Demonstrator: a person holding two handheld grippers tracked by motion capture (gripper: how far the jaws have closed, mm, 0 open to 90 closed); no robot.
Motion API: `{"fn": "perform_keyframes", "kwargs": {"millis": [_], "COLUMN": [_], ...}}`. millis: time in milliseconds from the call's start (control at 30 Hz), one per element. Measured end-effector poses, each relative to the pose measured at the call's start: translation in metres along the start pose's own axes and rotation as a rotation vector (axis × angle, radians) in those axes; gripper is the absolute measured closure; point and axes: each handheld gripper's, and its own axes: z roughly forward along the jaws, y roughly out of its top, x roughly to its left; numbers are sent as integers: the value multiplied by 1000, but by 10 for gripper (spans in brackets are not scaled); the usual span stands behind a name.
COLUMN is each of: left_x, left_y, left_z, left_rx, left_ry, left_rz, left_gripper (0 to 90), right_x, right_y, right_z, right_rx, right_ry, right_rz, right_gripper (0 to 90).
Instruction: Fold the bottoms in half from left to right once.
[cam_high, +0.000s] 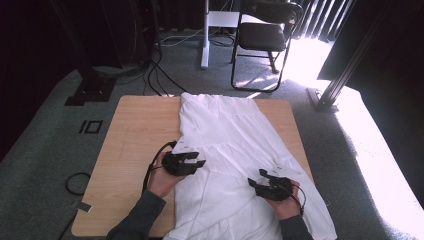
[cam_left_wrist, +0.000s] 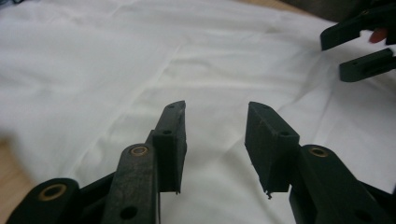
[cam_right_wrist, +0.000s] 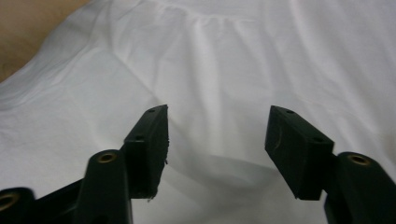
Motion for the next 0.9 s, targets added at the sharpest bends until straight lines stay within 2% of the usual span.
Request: {"fn": "perform_keyframes", "kwargs": {"millis": [67,100,133,167,200,233,300,333,400,433,467,500,533,633,733,767,800,833,900], "left_x": [4,5,8,9,10,11,11,12,13,14,15,16,17,17,15,15,15,14,14], "left_y": [-15,-21,-30,-36,-42,-46,-51,-52,-53,-53,-54,-54,-54,-53,-53,-53,-53,-53,-54], "left_z": [-6,-8,-10,-10,-10,-9,-8,-8,-8,-8,-8,-8,-7,-5,-2,-2,1,1,2], "left_rx": [12,22,36,45,50,61,76,71,61,61,60,61,59,57,62,62,66,72,75], "left_ry": [25,35,51,51,51,59,82,79,74,75,77,76,73,71,66,66,64,66,72], "left_rz": [-27,-34,-49,-60,-66,-74,-65,-69,-83,-87,-89,-93,-97,-102,-103,-103,-99,-94,-91], "left_gripper": [549,521,521,513,513,508,503,501,501,501,501,501,501,501,501,501,501,501,498], "right_x": [11,16,16,20,20,20,22,23,25,25,23,19,19,11,0,0,-5,-13,-21], "right_y": [5,7,7,6,6,6,4,3,4,5,7,12,12,20,26,26,28,27,22], "right_z": [12,22,22,32,32,35,40,39,34,30,24,10,10,-20,-58,-58,-71,-97,-119], "right_rx": [34,72,72,117,117,131,172,183,177,165,150,105,105,17,-84,-84,-112,-177,-215], "right_ry": [15,25,25,39,39,53,78,83,96,90,87,74,74,35,-34,-34,-66,-106,-150], "right_rz": [-43,-69,-69,-87,-87,-88,-109,-134,-162,-168,-160,-157,-157,-147,-125,-125,-120,-103,-82], "right_gripper": [312,306,306,348,348,385,515,653,844,888,895,896,896,897,899,899,900,900,900]}}
